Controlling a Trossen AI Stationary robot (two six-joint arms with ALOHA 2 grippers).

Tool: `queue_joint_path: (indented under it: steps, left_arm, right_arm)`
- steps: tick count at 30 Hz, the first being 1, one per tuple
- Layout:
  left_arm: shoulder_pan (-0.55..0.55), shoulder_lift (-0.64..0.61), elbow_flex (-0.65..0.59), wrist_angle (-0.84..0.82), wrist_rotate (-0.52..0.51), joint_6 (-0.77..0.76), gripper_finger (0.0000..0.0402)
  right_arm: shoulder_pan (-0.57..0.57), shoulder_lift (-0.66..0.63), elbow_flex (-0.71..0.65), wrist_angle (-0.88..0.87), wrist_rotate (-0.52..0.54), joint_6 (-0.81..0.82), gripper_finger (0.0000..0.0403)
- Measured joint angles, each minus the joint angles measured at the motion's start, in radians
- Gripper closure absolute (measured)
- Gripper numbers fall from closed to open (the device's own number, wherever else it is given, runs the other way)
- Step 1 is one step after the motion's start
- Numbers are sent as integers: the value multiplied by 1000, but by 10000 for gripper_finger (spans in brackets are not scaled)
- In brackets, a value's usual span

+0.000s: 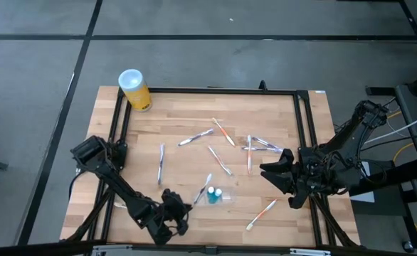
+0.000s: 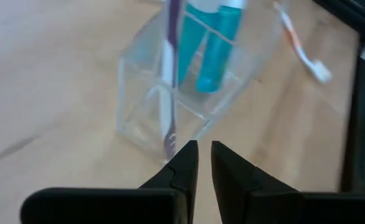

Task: Pick & Place toothbrushing station
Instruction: Adjust the transparent organizer, then put the orange toothbrush into the right section of the transparent organizer

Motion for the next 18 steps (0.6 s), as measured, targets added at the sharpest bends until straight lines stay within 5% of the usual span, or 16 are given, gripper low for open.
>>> queue_joint_path:
  steps: [8, 14, 18]
  left_arm:
    - [19, 0, 0, -119, 2, -101, 369]
    - [-26, -18, 0, -388, -15, -398, 368]
    - [-60, -31, -1, -598, 89, -604, 368]
  right_arm:
    - [0, 0, 0, 0, -1, 0, 254]
    - [0, 0, 0, 0, -4, -4, 254]
    - [0, 0, 0, 0, -20, -14, 254]
